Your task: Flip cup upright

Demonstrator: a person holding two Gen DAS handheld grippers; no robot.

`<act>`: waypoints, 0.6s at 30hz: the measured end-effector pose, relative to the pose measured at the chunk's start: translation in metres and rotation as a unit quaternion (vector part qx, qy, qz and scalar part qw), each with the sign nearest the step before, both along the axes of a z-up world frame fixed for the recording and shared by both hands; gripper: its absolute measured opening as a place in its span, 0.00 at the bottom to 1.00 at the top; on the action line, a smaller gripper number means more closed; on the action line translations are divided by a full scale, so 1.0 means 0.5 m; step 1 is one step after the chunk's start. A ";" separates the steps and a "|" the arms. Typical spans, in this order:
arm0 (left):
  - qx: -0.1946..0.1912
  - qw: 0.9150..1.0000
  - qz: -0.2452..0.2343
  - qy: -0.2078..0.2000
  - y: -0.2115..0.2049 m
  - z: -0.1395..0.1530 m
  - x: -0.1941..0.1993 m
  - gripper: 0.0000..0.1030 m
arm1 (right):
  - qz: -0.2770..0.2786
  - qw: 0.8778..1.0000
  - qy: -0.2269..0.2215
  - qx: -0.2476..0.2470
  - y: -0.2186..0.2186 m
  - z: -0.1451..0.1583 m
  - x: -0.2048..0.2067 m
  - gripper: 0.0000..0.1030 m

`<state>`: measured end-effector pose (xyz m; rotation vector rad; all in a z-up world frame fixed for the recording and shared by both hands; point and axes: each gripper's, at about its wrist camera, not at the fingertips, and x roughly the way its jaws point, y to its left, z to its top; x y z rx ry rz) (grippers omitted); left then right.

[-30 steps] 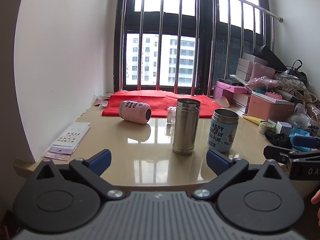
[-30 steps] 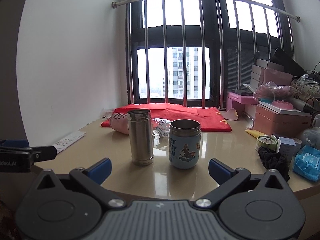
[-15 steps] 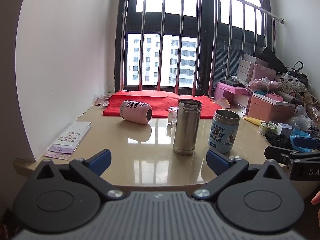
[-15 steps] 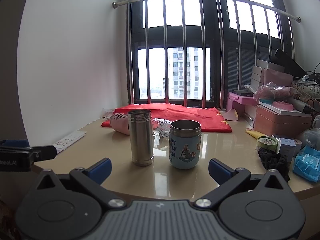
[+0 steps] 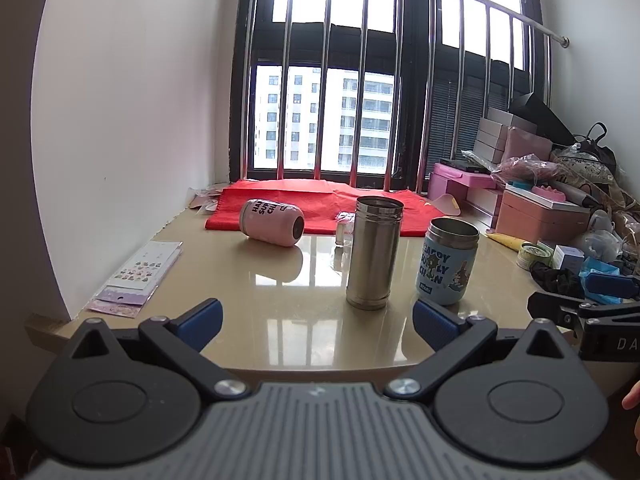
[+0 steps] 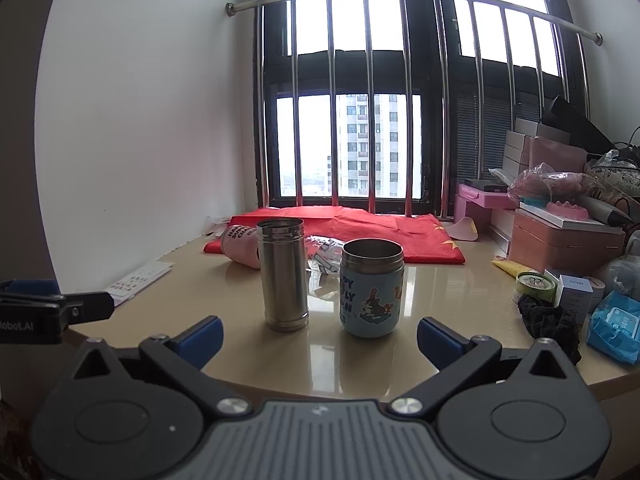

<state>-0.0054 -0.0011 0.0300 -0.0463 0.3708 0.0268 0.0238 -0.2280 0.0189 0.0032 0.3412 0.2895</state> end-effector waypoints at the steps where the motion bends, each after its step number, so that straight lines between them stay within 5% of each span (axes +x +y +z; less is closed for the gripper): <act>1: 0.000 1.000 0.000 0.000 0.000 0.000 0.000 1.00 | 0.000 1.000 0.000 0.000 0.000 0.000 0.000 1.00; 18: -0.004 1.000 -0.005 -0.002 0.000 -0.005 -0.003 1.00 | 0.001 1.000 0.000 0.000 -0.002 0.000 0.000 1.00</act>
